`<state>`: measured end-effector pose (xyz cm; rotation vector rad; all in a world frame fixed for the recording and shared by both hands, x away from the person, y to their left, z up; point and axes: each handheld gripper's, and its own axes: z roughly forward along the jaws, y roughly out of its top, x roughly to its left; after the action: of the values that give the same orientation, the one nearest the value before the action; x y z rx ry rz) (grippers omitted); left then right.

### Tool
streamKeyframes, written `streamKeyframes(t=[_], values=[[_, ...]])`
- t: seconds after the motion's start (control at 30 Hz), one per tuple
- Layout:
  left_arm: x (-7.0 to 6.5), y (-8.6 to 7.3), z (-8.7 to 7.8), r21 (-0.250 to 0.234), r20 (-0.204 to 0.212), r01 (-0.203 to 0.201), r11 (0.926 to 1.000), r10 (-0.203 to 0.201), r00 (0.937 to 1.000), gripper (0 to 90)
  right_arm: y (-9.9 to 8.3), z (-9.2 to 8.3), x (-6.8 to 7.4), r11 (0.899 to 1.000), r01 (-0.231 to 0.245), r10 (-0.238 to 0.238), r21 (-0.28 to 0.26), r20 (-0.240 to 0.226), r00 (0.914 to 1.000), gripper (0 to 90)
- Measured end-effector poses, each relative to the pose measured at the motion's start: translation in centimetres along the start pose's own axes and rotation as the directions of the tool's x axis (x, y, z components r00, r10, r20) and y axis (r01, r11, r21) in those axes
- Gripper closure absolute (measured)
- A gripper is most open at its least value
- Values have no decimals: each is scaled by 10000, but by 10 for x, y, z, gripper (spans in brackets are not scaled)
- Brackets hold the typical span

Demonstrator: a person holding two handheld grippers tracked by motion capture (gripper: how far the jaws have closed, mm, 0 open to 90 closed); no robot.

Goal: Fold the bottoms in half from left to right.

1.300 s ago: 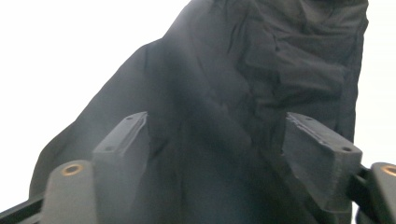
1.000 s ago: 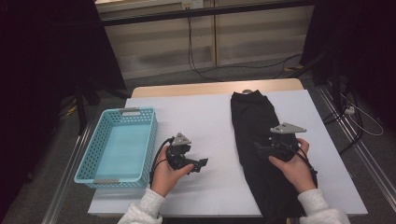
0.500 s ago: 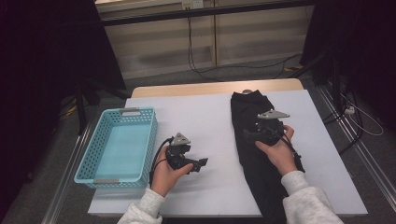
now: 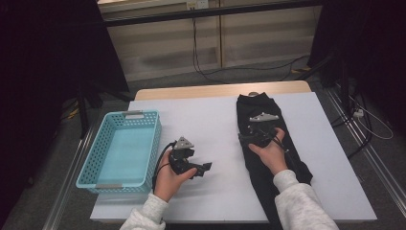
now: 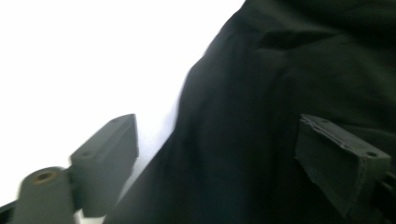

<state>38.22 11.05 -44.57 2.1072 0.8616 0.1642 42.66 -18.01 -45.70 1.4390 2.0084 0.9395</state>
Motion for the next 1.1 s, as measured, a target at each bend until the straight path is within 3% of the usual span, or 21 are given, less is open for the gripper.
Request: streamKeyframes(t=[0.03,0.1,0.17,0.27,0.33,0.37,0.47,0.5,0.6,0.63,0.8,0.83,0.87,0.9,0.93,0.97,1.0,1.1], values=[[0,0,0,18,26,25,10000,-25,10000,121,-1,10,3,9990,40,-32,453,-170,9998,75],[-2,2,1,-46,97,39,10000,-38,9999,122,-1,14,4,9980,155,-150,621,-78,9999,100],[-2,3,0,-89,127,-5,10000,6,9999,124,-1,19,3,9978,162,-182,648,305,9994,110],[-1,2,-1,-120,56,-18,9999,19,10000,131,0,20,0,9967,9,-36,814,319,9995,88],[0,2,-2,-43,21,-106,9999,106,9999,132,0,20,-1,9963,22,-50,855,319,9995,109],[0,2,-2,-122,-34,-11,9999,11,10000,133,-1,19,-2,9969,-30,6,780,313,9995,168],[0,3,-4,-181,-59,-39,9998,38,10000,134,-1,18,-2,9973,-30,6,739,318,9995,186],[0,4,-5,-258,-80,-61,9996,59,10000,137,-1,18,-3,9978,-94,67,662,416,9991,257],[1,5,-6,-279,-73,-50,9996,48,10000,137,-1,18,-3,9982,-160,131,584,503,9986,305],[2,4,-7,-322,-113,7,9995,-11,9999,138,0,17,-4,9985,-170,142,521,552,9984,400],[4,3,-8,-361,-115,141,9992,-145,9998,142,0,17,-4,9986,-244,212,463,689,9974,457],[5,2,-9,-404,-151,165,9990,-172,9997,143,0,17,-6,9987,-306,276,408,716,9970,533],[6,2,-9,-405,-176,166,9990,-173,9997,143,0,17,-6,9987,-306,276,408,716,9970,533],[7,2,-10,-383,-189,168,9991,-176,9997,144,0,17,-9,9992,-232,207,318,765,9969,623],[7,2,-10,-383,-189,168,9991,-176,9997,144,0,17,-9,9992,-232,207,318,765,9969,623],[7,3,-10,-474,-191,189,9987,-198,9996,144,1,17,-12,9993,-143,116,342,765,9970,698],[7,3,-10,-474,-191,189,9987,-198,9996,144,1,17,-12,9993,-143,116,342,765,9970,698],[9,2,-10,-469,-223,267,9985,-278,9994,145,1,17,-19,9993,-96,78,357,516,9986,821]])
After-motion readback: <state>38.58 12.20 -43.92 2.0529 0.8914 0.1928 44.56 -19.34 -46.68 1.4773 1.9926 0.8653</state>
